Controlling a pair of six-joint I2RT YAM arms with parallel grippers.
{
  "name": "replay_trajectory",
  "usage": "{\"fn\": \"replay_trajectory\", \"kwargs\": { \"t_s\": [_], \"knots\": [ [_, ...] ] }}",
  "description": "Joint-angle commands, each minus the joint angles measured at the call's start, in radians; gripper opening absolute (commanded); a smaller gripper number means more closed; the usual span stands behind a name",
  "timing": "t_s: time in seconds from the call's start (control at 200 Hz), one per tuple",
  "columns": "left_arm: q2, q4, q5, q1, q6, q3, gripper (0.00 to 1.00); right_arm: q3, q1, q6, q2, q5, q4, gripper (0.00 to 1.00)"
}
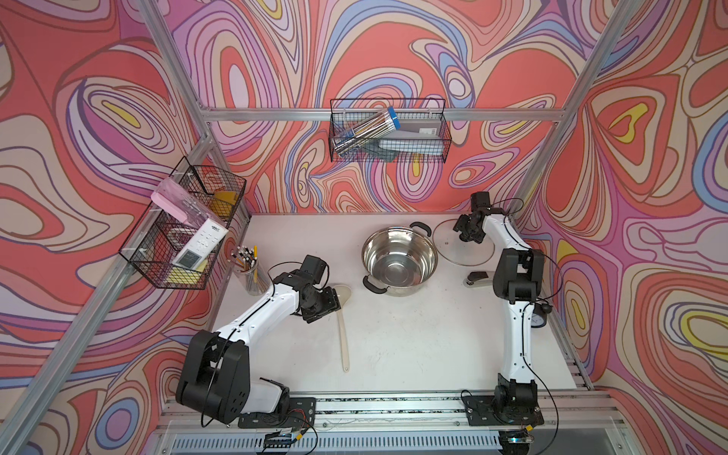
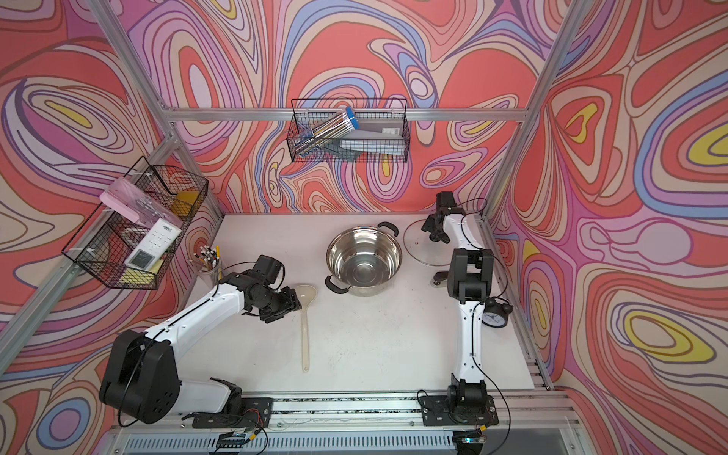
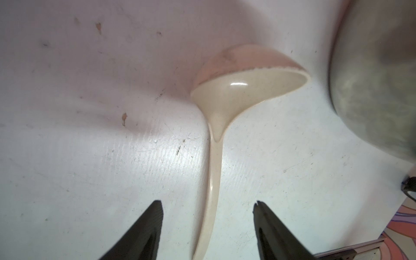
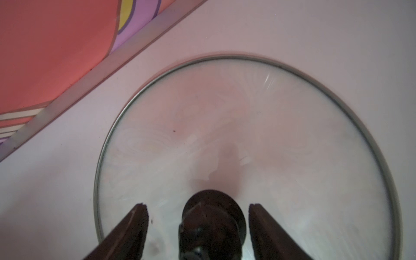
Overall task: Stir the soup with a spoon
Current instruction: Place the lid at the corner of the board, then pick up the spoon from the center of the board.
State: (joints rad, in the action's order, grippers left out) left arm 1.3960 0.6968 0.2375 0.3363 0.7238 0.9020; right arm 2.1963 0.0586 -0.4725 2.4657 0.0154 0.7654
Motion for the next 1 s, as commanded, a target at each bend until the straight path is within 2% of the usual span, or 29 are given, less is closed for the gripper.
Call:
{"fn": "replay_trajectory", "kwargs": {
  "t_s": [0.0,0.035,0.105,0.285,0.431,0.576,0.711,0.826,0.996],
  "knots": [
    [-0.007,0.008,0.010,0.031,-0.016,-0.044,0.60,-0.071,0.000,-0.014,-0.124,-0.043,-0.042,0.77],
    [-0.012,-0.006,0.013,0.041,-0.010,-0.060,0.58,-0.096,0.000,-0.019,-0.161,-0.047,-0.049,0.85],
    [-0.021,-0.034,0.022,0.059,0.007,-0.094,0.57,-0.158,-0.007,-0.030,-0.243,-0.052,-0.069,0.88],
    [-0.019,-0.133,0.053,0.081,0.040,-0.182,0.55,-0.340,-0.058,-0.049,-0.477,-0.060,-0.107,0.88],
    [0.000,-0.224,0.091,0.083,0.058,-0.223,0.52,-0.467,-0.142,-0.058,-0.641,-0.051,-0.105,0.86],
    [0.031,-0.293,0.116,0.098,0.076,-0.233,0.49,-0.561,-0.222,-0.087,-0.768,-0.038,-0.085,0.86],
    [0.059,-0.322,0.126,0.125,0.084,-0.230,0.46,-0.618,-0.250,-0.110,-0.840,-0.028,-0.057,0.86],
    [0.079,-0.336,0.127,0.144,0.093,-0.239,0.39,-0.635,-0.255,-0.112,-0.884,-0.018,-0.031,0.86],
    [0.061,-0.374,0.125,0.144,0.118,-0.293,0.19,-0.617,-0.262,-0.105,-0.921,-0.014,0.008,0.86]
  ]
}}
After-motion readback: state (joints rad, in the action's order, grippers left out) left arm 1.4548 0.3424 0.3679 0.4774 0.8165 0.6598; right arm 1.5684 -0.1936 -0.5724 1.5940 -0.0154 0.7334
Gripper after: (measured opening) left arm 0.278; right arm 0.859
